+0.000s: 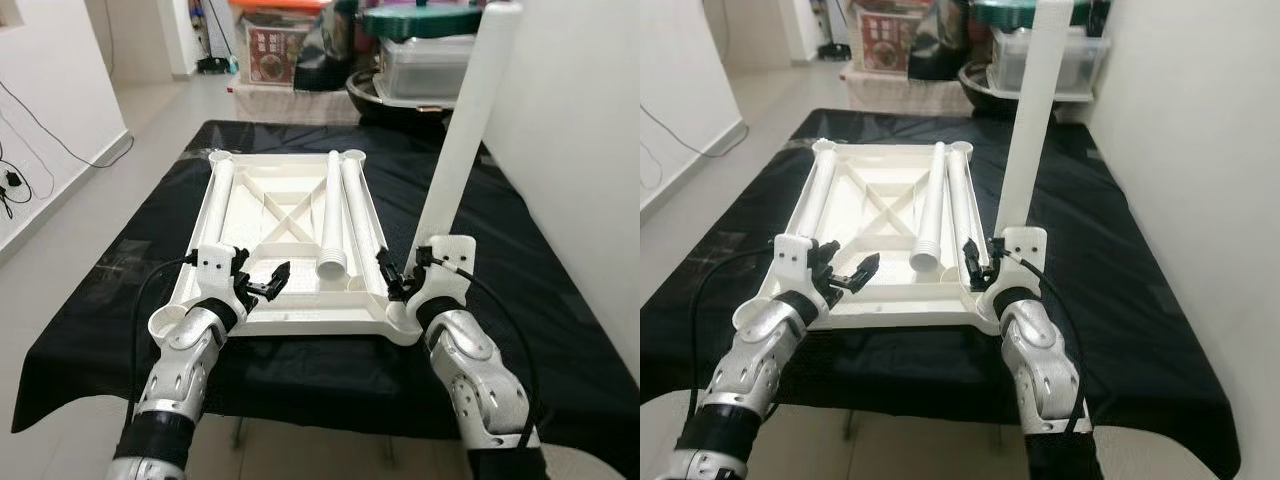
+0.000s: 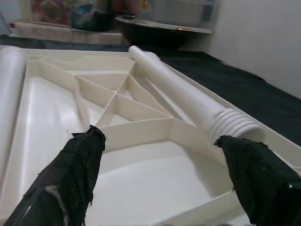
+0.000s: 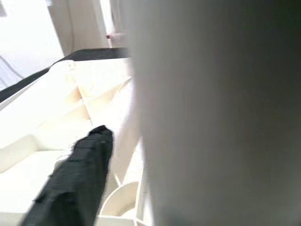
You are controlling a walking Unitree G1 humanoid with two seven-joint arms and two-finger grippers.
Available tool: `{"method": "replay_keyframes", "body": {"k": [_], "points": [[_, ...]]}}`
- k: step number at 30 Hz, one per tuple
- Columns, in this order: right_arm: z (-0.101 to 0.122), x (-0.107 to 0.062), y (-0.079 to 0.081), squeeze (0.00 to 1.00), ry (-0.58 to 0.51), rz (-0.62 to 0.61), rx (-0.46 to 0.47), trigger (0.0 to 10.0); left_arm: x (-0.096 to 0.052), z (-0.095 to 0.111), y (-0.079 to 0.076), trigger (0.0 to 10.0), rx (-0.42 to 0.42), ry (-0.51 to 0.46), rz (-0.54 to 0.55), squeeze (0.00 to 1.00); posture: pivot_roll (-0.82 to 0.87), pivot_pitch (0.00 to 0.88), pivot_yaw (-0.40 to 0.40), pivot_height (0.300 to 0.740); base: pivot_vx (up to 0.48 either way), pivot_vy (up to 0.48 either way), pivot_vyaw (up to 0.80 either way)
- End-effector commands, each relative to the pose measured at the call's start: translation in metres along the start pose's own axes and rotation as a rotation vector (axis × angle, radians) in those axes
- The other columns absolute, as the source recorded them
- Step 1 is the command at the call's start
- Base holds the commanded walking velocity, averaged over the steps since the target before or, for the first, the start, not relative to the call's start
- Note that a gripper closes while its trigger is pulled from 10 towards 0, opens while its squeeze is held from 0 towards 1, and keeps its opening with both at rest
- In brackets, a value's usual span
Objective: Building children table
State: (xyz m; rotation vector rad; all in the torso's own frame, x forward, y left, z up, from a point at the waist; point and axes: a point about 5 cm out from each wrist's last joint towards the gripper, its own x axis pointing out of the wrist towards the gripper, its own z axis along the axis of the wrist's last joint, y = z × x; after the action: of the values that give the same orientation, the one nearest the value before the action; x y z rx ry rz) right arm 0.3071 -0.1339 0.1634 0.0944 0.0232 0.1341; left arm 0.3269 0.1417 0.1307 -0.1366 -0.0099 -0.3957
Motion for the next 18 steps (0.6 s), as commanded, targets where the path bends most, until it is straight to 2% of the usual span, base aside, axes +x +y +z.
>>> {"method": "replay_keyframes", "body": {"k": [1,2,3,4,6,7,9,10,12,13,15,16,17,18], "points": [[0.009,-0.003,0.008,0.00,-0.023,0.108,0.031,10.0,-0.012,-0.001,0.001,10.0,0.040,0.000,0.059,0.00,0.04,0.000,-0.025,0.740,0.000,0.000,0.00],[0.009,-0.003,0.008,0.00,-0.023,0.108,0.031,10.0,-0.012,-0.001,0.001,10.0,0.040,0.000,0.059,0.00,0.04,0.000,-0.025,0.740,0.000,0.000,0.00],[0.016,-0.012,0.011,0.00,-0.045,0.267,0.015,10.0,-0.030,-0.003,-0.001,10.0,0.039,-0.011,0.141,0.00,0.05,0.000,-0.020,0.740,0.000,0.000,0.00],[0.021,-0.020,0.014,0.00,-0.055,0.386,0.000,10.0,-0.043,-0.003,-0.002,10.0,0.037,-0.018,0.202,0.00,0.05,0.000,-0.020,0.740,0.000,0.000,0.00],[0.020,-0.033,0.011,0.00,-0.033,0.582,-0.093,10.0,-0.069,-0.006,-0.008,10.0,0.068,-0.013,0.290,0.00,0.07,0.000,-0.024,0.740,0.000,0.000,0.00],[0.020,-0.033,0.011,0.00,-0.033,0.582,-0.093,10.0,-0.069,-0.006,-0.008,10.0,0.068,-0.013,0.290,0.00,0.07,0.000,-0.024,0.740,0.000,0.000,0.00],[0.014,-0.032,0.003,0.00,0.011,0.648,-0.157,10.0,-0.086,-0.010,-0.011,10.0,0.155,0.000,0.311,0.00,0.08,0.000,-0.039,0.740,0.000,0.000,0.00],[0.014,-0.032,0.003,0.00,0.011,0.648,-0.157,10.0,-0.086,-0.010,-0.011,10.0,0.155,0.000,0.311,0.00,0.08,0.000,-0.039,0.740,0.000,0.000,0.00],[0.012,-0.025,-0.002,0.00,0.036,0.666,-0.189,10.0,-0.099,-0.018,-0.007,10.0,0.197,0.039,0.337,0.00,0.09,0.000,-0.050,0.740,0.000,0.000,0.00],[0.012,-0.018,-0.004,0.00,0.040,0.661,-0.183,6.4,-0.106,-0.026,-0.006,10.0,0.200,0.071,0.346,0.00,0.10,0.000,-0.058,0.740,0.000,0.000,0.00],[0.012,-0.013,-0.005,0.00,0.041,0.657,-0.174,6.4,-0.111,-0.031,-0.007,10.0,0.200,0.091,0.349,0.00,0.11,0.000,-0.061,0.740,0.000,0.000,0.00],[0.012,-0.004,-0.007,0.00,0.047,0.608,-0.160,0.0,-0.113,-0.034,-0.009,10.0,0.196,0.106,0.350,0.00,0.12,0.000,-0.070,0.740,0.000,0.000,0.00],[0.012,-0.004,-0.007,0.00,0.047,0.608,-0.160,0.0,-0.113,-0.034,-0.009,10.0,0.196,0.106,0.350,0.00,0.12,0.000,-0.070,0.740,0.000,0.000,0.00],[0.013,0.002,-0.009,0.00,0.048,0.544,-0.154,0.0,-0.114,-0.033,-0.012,10.0,0.198,0.109,0.344,0.00,0.12,0.000,-0.071,0.740,0.000,0.000,0.00]]}}
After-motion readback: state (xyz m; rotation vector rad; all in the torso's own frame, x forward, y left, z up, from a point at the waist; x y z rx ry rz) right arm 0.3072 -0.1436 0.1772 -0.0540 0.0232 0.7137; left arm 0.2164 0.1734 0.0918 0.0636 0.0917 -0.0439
